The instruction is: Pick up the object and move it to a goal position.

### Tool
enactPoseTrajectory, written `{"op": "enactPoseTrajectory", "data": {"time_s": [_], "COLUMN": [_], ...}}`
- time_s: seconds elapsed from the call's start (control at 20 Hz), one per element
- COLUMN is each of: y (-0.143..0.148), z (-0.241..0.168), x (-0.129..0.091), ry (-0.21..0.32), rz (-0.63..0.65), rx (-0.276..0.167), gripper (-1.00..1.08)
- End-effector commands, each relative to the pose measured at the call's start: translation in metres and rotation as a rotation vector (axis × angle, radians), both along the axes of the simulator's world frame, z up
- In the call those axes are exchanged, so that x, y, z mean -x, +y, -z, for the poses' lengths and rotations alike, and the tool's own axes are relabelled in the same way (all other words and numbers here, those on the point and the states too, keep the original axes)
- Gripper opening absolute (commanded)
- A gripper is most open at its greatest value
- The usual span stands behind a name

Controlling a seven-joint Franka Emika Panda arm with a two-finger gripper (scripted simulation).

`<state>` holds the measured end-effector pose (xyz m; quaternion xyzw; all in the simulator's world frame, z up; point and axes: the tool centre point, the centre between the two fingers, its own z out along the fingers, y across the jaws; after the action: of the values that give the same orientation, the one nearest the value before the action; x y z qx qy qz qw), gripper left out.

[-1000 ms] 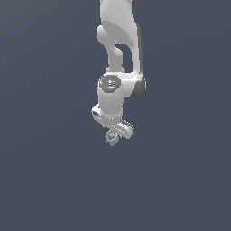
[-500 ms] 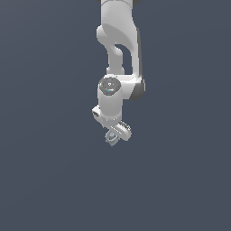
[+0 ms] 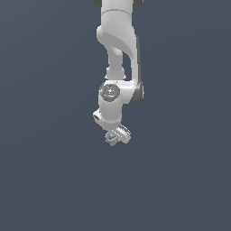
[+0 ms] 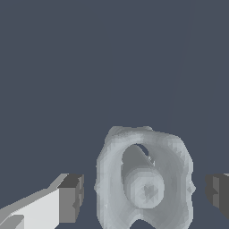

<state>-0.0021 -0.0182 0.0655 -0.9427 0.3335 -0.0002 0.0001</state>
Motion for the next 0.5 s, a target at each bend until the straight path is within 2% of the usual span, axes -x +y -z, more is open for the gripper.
{"op": "enactPoseTrajectory", "data": {"time_s": [0.0, 0.3, 0.35, 0.45], "y": [0.000, 0.000, 0.000, 0.000], "z": [0.013, 0.024, 0.024, 0.024], "x": [0.001, 0.000, 0.000, 0.000], "ry": [0.001, 0.001, 0.001, 0.001], "rz": [0.001, 0.002, 0.002, 0.002], "rx": [0.000, 0.000, 0.000, 0.000], "gripper": [1.00, 1.00, -1.00, -1.00]}}
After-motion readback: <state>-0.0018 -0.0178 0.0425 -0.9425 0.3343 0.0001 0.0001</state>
